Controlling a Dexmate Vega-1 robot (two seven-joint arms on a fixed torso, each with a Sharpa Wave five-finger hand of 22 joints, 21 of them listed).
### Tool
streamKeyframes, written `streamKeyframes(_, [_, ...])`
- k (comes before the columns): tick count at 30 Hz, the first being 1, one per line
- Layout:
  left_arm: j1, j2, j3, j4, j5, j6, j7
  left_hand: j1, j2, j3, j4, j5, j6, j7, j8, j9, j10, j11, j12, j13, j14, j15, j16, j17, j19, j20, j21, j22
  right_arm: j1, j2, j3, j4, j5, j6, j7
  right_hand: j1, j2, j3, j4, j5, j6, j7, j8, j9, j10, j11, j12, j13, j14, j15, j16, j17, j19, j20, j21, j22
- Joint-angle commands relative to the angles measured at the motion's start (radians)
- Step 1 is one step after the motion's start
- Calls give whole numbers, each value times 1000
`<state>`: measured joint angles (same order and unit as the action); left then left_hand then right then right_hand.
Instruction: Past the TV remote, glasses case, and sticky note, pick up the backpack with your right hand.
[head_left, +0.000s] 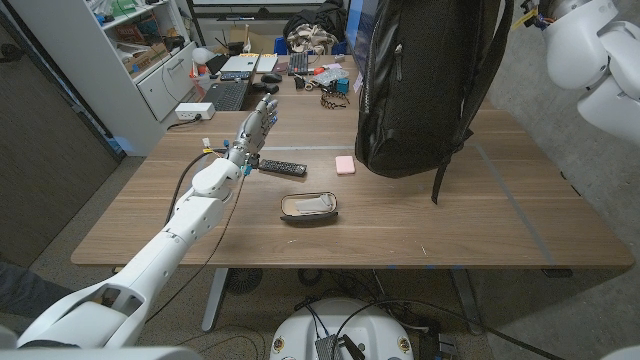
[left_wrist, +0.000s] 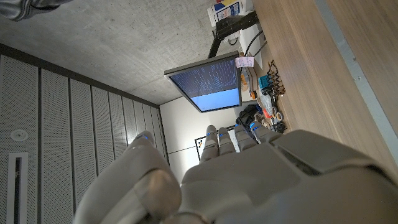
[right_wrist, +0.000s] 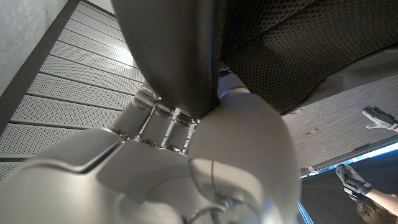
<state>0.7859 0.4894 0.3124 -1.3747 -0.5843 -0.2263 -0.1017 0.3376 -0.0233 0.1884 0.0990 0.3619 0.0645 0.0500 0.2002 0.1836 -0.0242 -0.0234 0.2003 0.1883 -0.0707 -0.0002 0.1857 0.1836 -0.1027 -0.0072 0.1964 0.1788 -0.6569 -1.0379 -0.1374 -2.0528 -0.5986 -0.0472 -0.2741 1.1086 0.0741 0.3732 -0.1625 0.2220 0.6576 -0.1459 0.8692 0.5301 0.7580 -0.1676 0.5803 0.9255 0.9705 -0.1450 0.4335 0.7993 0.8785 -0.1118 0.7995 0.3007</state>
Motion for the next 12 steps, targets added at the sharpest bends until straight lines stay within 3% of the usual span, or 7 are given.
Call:
streamKeyframes(1, [-2,-7,4,7,1,-7,-2,3,13,-7,-1,-3,3,3,-1,4,-2,6,2,2,-3,-2,4,3,8,-4,9,3,26,4,-23,7,0,-5,15,25,38,28,16,0,9,-2,7,3,32,-20,-7,8,10,-86,-2,3,-8,-98,10,0])
streamKeyframes(12, [-15,-16,14,19,8,0,-2,4,14,-10,-1,-3,5,4,0,4,2,8,3,2,4,-2,6,3,17,-6,11,4,8,-11,-13,-6,-4,-14,19,22,36,31,16,-2,9,-3,8,1,41,-21,-18,16,12,-86,-9,4,-18,-97,27,-7])
